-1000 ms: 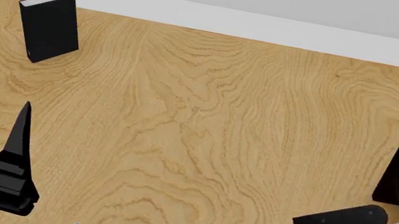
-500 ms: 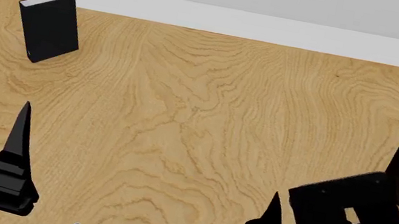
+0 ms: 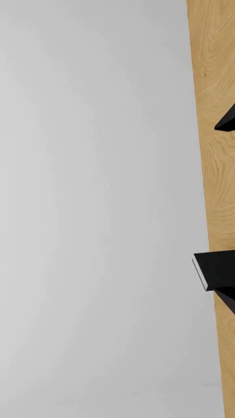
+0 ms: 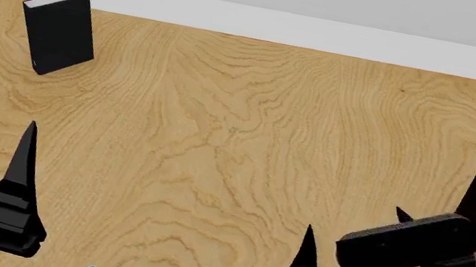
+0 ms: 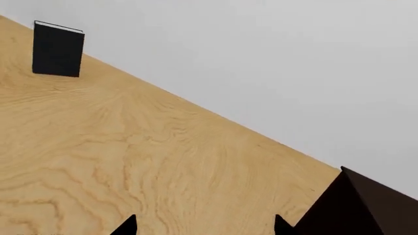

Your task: Pick up the book on the right and place it on the cabinet shelf.

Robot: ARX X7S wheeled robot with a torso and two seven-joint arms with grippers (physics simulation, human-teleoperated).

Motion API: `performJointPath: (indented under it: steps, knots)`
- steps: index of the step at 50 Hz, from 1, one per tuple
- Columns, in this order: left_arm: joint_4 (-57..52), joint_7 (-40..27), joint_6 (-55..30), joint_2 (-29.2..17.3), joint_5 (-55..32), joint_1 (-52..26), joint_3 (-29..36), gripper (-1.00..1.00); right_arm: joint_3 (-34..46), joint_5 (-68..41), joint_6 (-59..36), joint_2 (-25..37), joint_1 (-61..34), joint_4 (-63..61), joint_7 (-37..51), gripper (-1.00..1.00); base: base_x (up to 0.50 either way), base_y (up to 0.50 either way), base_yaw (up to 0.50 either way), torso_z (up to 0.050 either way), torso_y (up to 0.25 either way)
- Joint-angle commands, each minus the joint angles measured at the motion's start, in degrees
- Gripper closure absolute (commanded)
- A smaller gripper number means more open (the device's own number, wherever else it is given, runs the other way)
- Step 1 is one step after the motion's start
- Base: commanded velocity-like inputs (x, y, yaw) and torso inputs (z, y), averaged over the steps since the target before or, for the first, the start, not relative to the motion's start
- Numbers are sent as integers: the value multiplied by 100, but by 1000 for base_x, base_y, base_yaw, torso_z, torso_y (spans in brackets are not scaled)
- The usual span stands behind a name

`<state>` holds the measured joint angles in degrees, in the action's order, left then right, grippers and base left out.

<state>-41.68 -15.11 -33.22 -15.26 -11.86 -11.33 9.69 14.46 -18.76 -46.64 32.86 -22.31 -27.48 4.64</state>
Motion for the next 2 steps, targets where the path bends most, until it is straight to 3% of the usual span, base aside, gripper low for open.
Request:
performJointPath:
  steps: [1, 2]
  knots:
    - [2, 39, 21, 5, -2, 5, -4, -100, -320, -687, 468, 158, 657, -697, 777, -100, 0, 0, 0, 10, 0]
    - [2, 35, 25, 3, -1, 5, -1, -100, -318, -683, 477, 159, 673, -705, 780, -100, 0, 0, 0, 0, 0]
